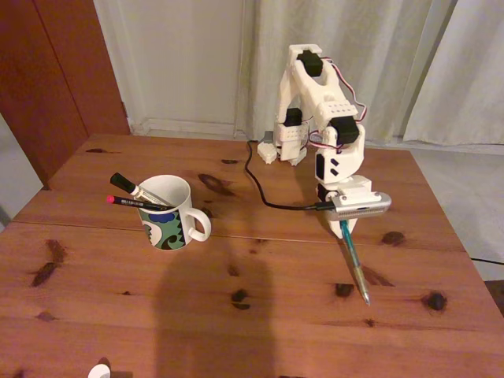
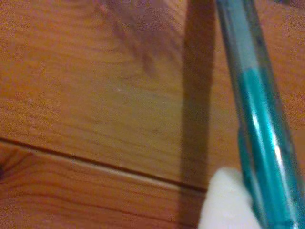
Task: Clean up the desk and place the pens and markers into the cup
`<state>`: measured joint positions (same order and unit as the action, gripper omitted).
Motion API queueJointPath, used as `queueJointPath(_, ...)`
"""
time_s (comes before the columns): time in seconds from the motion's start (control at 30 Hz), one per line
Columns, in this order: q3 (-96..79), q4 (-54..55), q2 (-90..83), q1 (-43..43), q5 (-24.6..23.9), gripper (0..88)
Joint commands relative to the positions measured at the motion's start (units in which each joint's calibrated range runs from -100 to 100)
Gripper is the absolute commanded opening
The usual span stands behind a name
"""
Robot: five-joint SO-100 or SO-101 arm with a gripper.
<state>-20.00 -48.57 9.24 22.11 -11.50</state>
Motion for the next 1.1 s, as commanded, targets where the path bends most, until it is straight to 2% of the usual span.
queueJointPath(0.0, 1.51, 0.78, -3.98, -0.76, 0.66, 0.8)
queueJointPath(0.17, 0.61, 0.78, -3.65, -0.52, 0.19, 2.5)
queueJointPath(0.3, -2.81, 0.87, -3.73, -0.04, 0.13, 13.3)
queueJointPath(0.37, -2.90, 0.87, -3.65, 0.61, -0.28, 15.9)
queueJointPath(0.67, -2.72, 10.85, 2.89, 3.66, -1.91, 15.9)
queueJointPath(1.07, 1.79, 11.71, 5.78, 1.73, -1.54, 15.9)
